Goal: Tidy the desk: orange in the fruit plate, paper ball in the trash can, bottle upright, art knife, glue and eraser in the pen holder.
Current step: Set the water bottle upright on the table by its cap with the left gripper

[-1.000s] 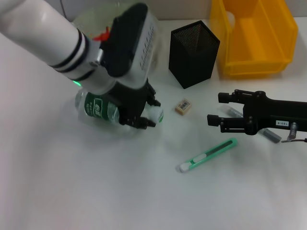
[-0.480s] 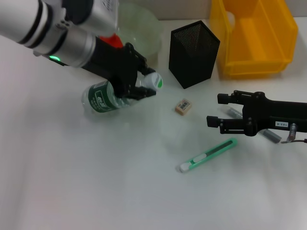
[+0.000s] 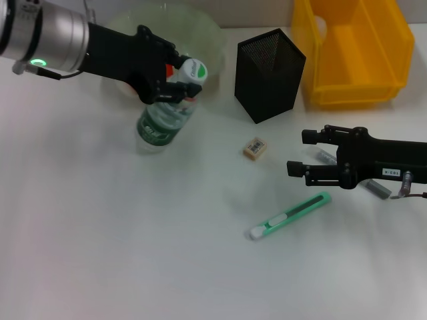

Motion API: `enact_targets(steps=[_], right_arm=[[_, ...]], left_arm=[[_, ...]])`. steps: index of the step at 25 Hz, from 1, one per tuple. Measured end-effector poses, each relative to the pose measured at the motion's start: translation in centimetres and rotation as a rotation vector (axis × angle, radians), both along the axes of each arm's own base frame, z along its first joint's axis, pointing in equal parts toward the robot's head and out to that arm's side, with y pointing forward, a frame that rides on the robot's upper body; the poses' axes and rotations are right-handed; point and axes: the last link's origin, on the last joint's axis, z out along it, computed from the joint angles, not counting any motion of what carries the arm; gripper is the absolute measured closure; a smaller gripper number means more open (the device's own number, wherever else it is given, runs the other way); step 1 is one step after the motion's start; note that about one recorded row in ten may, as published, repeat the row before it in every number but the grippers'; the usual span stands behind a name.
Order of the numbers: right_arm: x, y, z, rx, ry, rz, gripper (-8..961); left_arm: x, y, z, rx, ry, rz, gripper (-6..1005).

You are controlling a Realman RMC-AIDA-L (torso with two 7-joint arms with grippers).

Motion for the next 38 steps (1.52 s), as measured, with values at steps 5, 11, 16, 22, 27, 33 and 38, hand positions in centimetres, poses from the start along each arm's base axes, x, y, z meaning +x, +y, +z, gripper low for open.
enact_targets(steps=[5,11,16,22,27,33,38], right_arm=[[0.0,0.0,0.0,0.000,0.000,0.001,126],[-0.2,0.0,-0.2,-0.002,0.003,0.004,126],[-0.3,0.0,-0.4,-0.004,0.007,0.005,126],[-0.5,0.1,-0.4,-0.005,0.009,0.010,127],[-0.6,0.1,-0.5,-0.005,0.009,0.014,126],[-0.7,0.1,-0.5,-0.009,0.013,0.017,126],[-0.7,0.1,-0.5,-0.010,0.013,0.019,127]], left_arm=[[-0.6,-0.1,0.6,0.010,-0.039,0.033,520],[-1.3,0.1,1.4,0.039,-0.101,0.090,514],[-2.4,0.1,2.5,0.062,-0.151,0.143,508],[-3.6,0.3,3.9,0.092,-0.217,0.246,501],[-5.0,0.2,4.9,0.116,-0.263,0.311,496],[-6.8,-0.3,6.0,0.154,-0.286,0.364,489],[-8.0,-0.5,6.9,0.198,-0.297,0.402,483]])
